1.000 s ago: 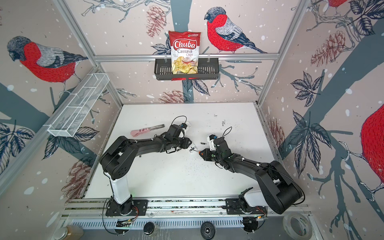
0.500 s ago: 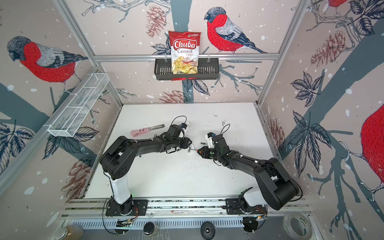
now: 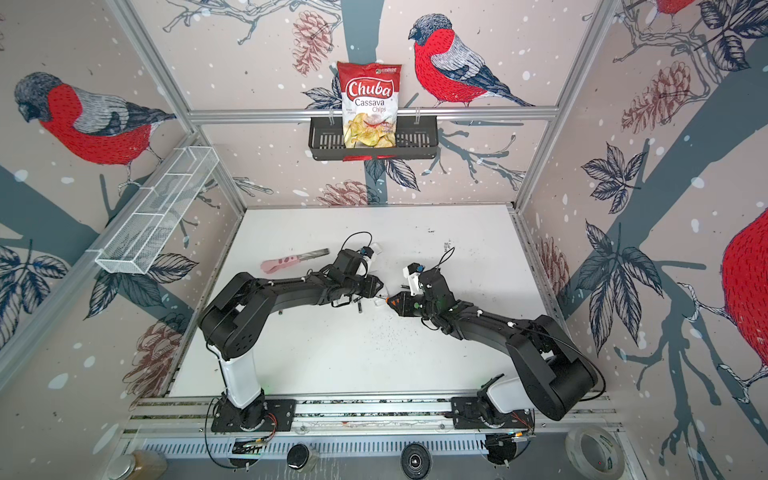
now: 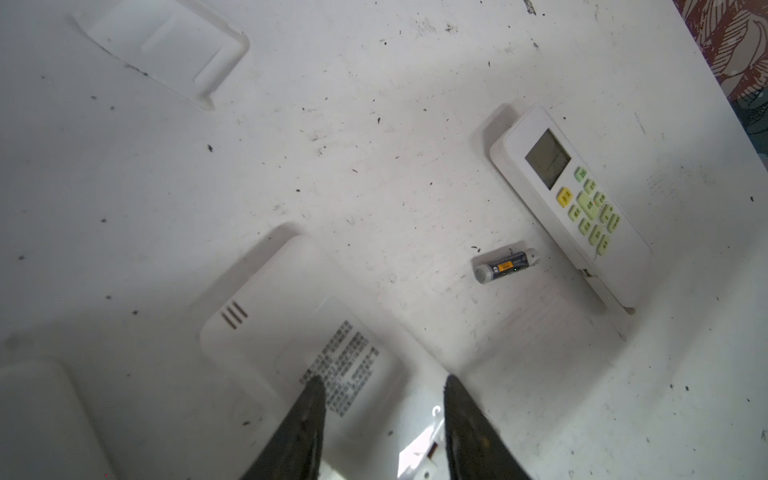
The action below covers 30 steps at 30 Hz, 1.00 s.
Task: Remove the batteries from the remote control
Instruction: 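Pry the second battery out with the screwdriver tip in the right gripper, then set the screwdriver down with the right gripper while the left gripper rises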
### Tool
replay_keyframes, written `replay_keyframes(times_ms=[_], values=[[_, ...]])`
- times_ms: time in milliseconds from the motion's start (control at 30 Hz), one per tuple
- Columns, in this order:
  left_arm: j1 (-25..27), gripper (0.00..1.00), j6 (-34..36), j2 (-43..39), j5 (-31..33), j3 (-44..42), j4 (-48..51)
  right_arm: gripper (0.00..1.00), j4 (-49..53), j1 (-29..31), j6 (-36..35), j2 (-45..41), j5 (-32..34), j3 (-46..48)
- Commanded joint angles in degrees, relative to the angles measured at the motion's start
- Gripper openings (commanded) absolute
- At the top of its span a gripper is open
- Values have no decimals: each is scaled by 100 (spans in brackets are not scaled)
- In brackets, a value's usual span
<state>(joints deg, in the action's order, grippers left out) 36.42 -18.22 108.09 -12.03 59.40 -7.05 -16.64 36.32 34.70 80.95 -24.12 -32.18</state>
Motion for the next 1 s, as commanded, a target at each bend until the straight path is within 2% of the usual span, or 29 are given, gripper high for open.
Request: replay_keyframes(times_ms=[0, 300, 533, 667, 967], values=[[-30, 48, -68, 41, -10, -25, 687, 0, -86, 3, -2, -7, 61, -51], [-135, 49, -150, -94, -38, -22, 578, 0, 422, -301, -229, -313, 118, -112], [-205, 75, -223, -449, 322, 120, 591, 0, 1055, -819, -497, -638, 258, -187], [-219, 95, -346, -861, 627, -9, 443, 0, 1159, -1087, -604, -549, 285, -430], [-224, 96, -447, -1742, 1014, -476, 410, 4, 1303, -1146, -795, 325, 697, -1371]])
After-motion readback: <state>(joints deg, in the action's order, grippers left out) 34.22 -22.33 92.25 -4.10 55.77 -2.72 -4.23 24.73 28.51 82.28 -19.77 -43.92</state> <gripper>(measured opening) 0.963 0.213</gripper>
